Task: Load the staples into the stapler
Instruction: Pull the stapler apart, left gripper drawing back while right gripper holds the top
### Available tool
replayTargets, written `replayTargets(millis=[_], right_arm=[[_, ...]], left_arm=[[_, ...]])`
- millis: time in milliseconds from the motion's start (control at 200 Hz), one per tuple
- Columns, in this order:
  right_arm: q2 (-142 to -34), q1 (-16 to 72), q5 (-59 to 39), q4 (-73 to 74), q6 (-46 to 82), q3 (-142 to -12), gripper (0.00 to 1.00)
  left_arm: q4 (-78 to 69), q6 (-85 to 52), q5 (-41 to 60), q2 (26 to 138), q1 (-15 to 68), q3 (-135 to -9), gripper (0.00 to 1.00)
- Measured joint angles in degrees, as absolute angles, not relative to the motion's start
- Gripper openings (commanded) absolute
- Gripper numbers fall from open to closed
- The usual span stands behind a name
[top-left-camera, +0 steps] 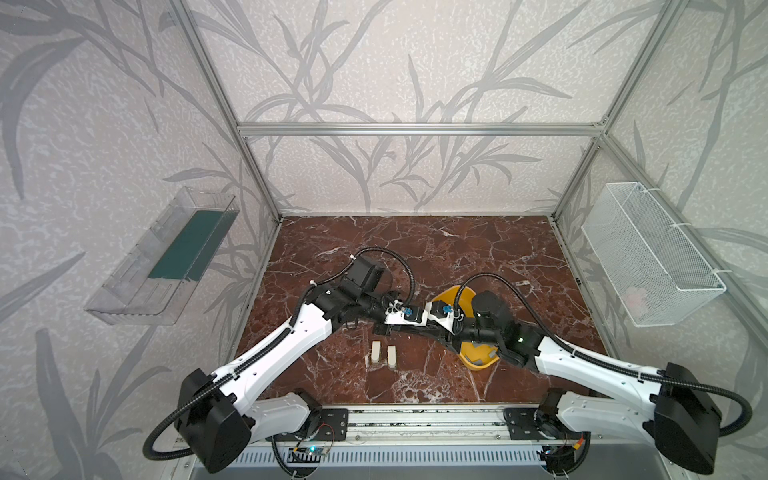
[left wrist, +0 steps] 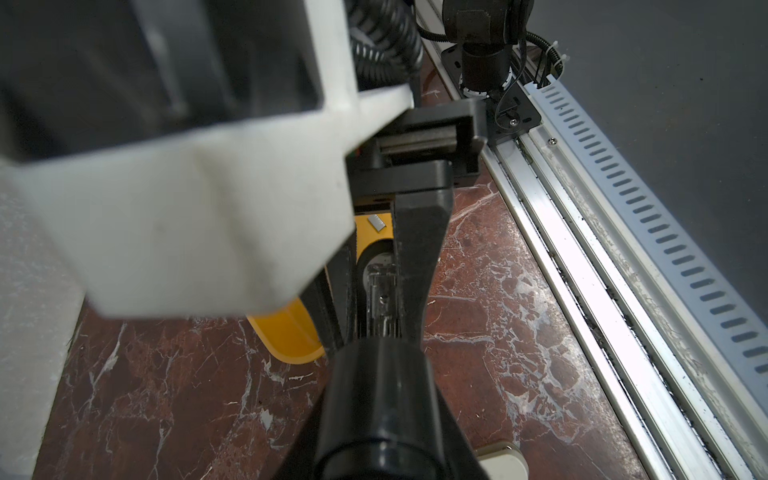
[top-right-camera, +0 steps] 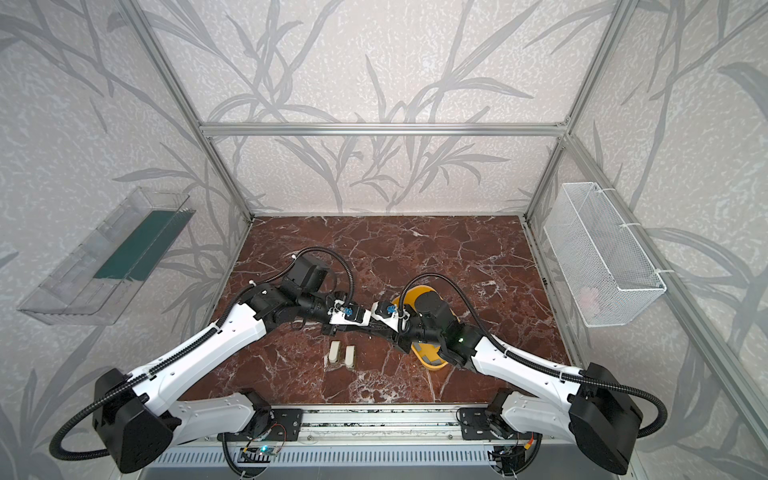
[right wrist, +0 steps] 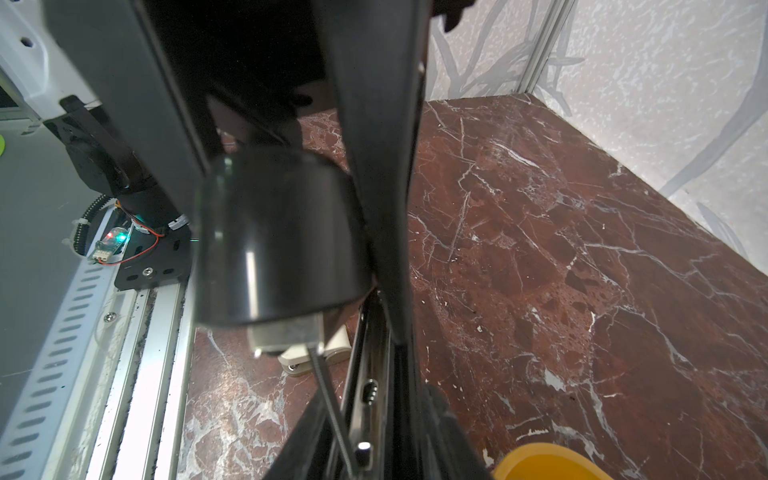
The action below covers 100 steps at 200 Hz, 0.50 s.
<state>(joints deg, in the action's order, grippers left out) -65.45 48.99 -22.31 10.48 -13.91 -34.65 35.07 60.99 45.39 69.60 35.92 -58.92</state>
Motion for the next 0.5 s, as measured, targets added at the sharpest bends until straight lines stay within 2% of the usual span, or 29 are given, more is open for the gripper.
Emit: replayTargets(millis=[335, 500], right_arm=[[-66.0, 49.4, -21.6, 11.8, -15.1, -34.7, 0.06], [-65.8, 49.4, -21.3, 15.3, -15.1, -34.6, 0.04]], left_arm=[[34.8, 60.0, 48.6, 68.8, 32.2, -58.9, 0.0], [33.7, 58.9, 52.9, 65.4, 27.6, -58.5, 0.0]])
